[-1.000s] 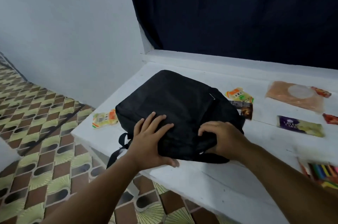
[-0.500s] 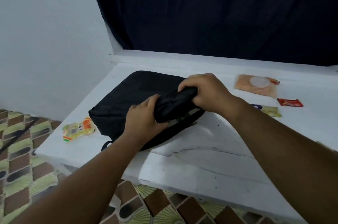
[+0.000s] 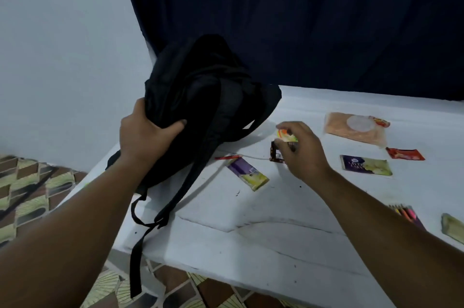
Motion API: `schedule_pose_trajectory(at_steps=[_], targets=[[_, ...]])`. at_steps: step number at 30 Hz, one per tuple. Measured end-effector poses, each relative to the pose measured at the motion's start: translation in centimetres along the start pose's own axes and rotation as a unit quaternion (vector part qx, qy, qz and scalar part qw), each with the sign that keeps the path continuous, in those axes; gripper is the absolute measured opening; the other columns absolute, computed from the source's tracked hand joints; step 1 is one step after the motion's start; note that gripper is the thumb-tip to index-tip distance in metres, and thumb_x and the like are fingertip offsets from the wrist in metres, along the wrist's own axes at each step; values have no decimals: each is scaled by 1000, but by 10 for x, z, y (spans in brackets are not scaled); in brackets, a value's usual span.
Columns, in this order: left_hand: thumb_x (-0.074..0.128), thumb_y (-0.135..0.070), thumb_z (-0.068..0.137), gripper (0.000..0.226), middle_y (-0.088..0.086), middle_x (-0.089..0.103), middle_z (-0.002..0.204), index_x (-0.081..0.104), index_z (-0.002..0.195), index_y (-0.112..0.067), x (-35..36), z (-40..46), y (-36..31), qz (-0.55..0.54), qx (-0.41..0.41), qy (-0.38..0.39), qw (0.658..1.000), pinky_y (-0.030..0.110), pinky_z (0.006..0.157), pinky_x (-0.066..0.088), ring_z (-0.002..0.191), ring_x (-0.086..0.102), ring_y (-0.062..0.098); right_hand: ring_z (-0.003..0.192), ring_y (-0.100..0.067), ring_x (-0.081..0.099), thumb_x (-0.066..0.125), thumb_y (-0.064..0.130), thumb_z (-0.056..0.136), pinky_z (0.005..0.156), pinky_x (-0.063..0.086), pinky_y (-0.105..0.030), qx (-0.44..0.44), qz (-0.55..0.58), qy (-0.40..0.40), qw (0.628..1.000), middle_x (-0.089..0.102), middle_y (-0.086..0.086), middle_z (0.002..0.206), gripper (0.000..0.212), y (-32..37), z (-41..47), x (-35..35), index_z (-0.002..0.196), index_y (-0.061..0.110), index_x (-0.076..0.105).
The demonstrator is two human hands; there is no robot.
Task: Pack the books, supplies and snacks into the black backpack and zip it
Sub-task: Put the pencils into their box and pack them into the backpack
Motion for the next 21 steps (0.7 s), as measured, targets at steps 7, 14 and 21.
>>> schedule_pose_trajectory(at_steps=[7, 14, 21], targets=[[86, -47, 70, 68, 0, 66, 115, 57, 123, -17, -14, 25, 6, -18, -36, -60, 997, 24, 86, 45, 106, 62, 18, 103, -28, 57, 49, 22, 86, 82, 46, -29, 15, -72, 288, 955, 63, -7, 113, 34, -40, -33, 109, 114, 10, 65], [87, -50, 66, 65, -5, 69, 109, 59, 117, -22, 6, 27, 10, 2, -59, -61, 996, 27, 86, 50, 101, 65, 17, 123, -31, 52, 50, 17, 97, 103, 45, -39, 52, -129, 257, 956, 54, -14, 133, 44, -56, 14, 163, 140, 8, 51], [89, -46, 65, 70, -12, 65, 101, 58, 123, -22, 27, 16, 6, 26, -59, -37, 997, 26, 81, 49, 92, 60, 9, 95, -27, 63, 59, 25, 94, 80, 53, -36, 20, -109, 216, 970, 66, -10, 101, 23, -63, 30, 166, 107, 15, 74]])
Point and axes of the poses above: each hand's wrist, its own z-axis towards the middle knuckle, its own x-axis out of the palm, y = z × x, the point moved 8 cm from there along z, towards the middle knuckle
